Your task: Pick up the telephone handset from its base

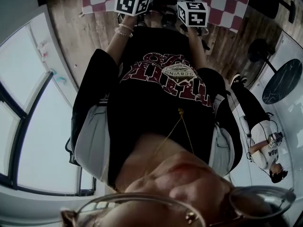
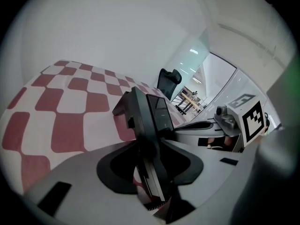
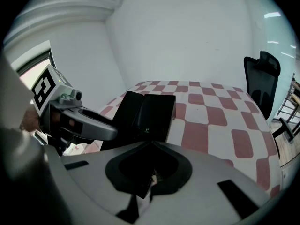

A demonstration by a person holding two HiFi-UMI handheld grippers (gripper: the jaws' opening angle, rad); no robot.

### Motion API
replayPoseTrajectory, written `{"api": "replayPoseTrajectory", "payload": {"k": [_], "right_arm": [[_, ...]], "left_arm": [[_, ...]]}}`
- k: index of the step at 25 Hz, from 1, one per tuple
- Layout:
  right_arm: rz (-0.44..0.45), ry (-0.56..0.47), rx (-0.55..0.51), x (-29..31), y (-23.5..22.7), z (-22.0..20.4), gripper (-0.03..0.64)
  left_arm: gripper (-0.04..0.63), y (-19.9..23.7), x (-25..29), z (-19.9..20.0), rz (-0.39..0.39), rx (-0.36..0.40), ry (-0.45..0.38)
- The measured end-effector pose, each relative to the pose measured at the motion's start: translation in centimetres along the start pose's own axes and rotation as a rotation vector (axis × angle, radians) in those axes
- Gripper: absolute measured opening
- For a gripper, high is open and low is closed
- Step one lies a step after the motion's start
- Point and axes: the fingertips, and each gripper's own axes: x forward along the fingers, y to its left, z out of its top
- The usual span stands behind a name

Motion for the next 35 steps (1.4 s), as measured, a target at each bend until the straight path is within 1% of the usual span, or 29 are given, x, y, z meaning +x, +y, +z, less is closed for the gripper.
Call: {"api": "replayPoseTrajectory", "payload": {"k": [4, 9, 14, 17, 21, 24, 30, 35], "right_arm": [[-0.009, 0.008, -0.009, 0.0, -0.1, 0.2, 0.018], [-0.014, 0.007, -0.004, 0.0, 0.0, 0.1, 0.018], [-0.013, 0.006, -0.006, 0.0, 0.0, 0.1, 0.018], [-0.012, 0.009, -0.014, 0.0, 0.1, 0.1, 0.018], [0.000, 0.008, -0.007, 0.0, 0.0, 0.1, 0.018], [0.003, 0.012, -0.017, 0.0, 0.1, 0.1, 0.018], [-0.015, 0.013, -0.032, 0.0, 0.0, 0.1, 0.018], [-0.022, 0.019, -0.037, 0.1, 0.1, 0.0, 0.018]], "left_arm": [[0.133, 0.2, 0.8, 0.1, -0.023, -0.013, 0.004], [0.130, 0.0, 0.3, 0.7, -0.047, -0.038, -0.013], [0.099, 0.0, 0.2, 0.1, -0.052, -0.107, -0.022], [0.092, 0.0, 0.1, 0.1, -0.064, -0.142, -0.022], [0.084, -0.2, -0.2, 0.5, -0.086, -0.185, -0.046], [0.082, -0.1, -0.4, 0.4, -0.093, -0.193, -0.044], [0.081, -0.3, -1.2, 1.0, -0.091, -0.168, -0.045], [0.081, -0.8, -2.1, 1.7, -0.128, -0.194, -0.069]]}}
